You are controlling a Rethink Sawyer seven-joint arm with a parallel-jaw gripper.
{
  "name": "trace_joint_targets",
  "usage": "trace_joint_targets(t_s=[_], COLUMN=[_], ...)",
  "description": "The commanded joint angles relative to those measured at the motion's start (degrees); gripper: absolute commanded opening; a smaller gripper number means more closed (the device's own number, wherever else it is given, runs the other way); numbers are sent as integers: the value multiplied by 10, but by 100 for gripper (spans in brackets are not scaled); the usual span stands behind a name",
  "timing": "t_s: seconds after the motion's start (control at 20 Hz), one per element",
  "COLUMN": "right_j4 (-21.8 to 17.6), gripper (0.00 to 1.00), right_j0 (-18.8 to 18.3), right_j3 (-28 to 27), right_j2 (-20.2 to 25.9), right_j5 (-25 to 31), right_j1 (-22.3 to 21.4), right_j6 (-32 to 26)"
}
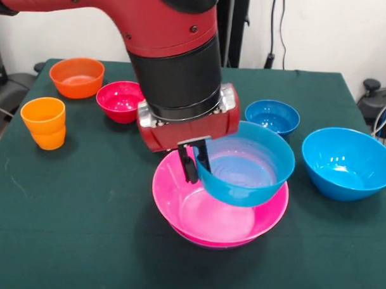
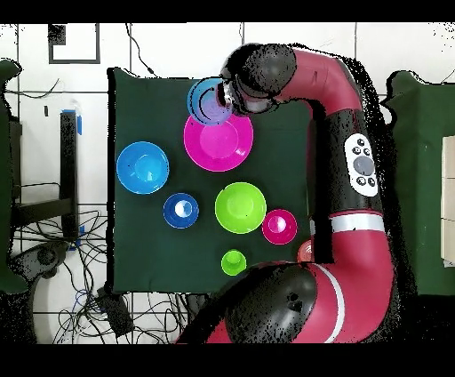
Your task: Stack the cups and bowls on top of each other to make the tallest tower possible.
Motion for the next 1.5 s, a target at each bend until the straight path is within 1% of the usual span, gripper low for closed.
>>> trace_joint_targets(t_s=[0.05, 0.2, 0.45, 0.75, 0.9, 1.25, 1.4, 1.5], right_j4=[-36, -37, -46, -49, -51, -56, -55, -53], gripper=[0, 0, 0, 0, 0, 0, 0, 0], right_j0=[-5, -12, -18, -35, -45, -55, -58, -62], right_j3=[-8, 10, 14, 68, 98, 128, 146, 171], right_j2=[-8, -9, -10, -15, -16, -6, -7, -8], right_j5=[30, 10, 5, -14, -37, -86, -102, -119], right_j1=[17, 15, 16, -7, -17, -3, -5, -11], right_j6=[-108, -109, -122, -122, -116, -101, -87, -72])
